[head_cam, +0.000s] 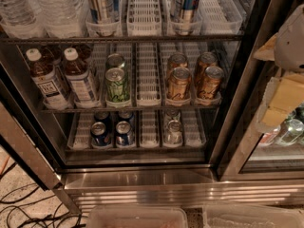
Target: Pick blue plastic bottle from middle shelf of fridge
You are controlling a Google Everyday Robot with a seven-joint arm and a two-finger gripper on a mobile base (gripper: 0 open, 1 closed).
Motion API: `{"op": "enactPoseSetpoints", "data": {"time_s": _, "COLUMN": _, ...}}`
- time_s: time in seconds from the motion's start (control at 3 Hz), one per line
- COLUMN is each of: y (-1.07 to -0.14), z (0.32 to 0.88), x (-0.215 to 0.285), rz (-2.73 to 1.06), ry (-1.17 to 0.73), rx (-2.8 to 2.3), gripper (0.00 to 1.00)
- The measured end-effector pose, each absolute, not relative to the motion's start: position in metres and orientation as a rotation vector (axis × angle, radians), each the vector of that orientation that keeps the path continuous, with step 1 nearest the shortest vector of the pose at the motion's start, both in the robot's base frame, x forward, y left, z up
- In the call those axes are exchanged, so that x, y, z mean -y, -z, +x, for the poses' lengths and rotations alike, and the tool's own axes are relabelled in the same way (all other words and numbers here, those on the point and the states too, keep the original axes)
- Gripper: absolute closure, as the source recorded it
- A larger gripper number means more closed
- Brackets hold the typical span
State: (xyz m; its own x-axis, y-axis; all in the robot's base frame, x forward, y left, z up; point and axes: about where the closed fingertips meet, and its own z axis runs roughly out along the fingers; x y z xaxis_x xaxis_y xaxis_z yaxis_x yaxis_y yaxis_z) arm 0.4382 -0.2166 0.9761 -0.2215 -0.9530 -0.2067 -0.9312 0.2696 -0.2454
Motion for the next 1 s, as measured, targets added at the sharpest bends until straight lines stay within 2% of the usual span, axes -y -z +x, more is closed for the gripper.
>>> {"op": "enactPoseSetpoints", "data": {"time_s": 0.67, "y": -0.953, "z": 0.439, "x": 0.206, "rz": -1.739, "ry": 0.055, "rx": -2.219, "gripper": 0.0}}
{"op": "enactPoseSetpoints", "data": {"time_s": 1.0, "y": -0.917, "z": 0.437, "x": 0.195, "rz": -1.743, "ry": -0.045, "rx": -2.219, "gripper": 0.0}}
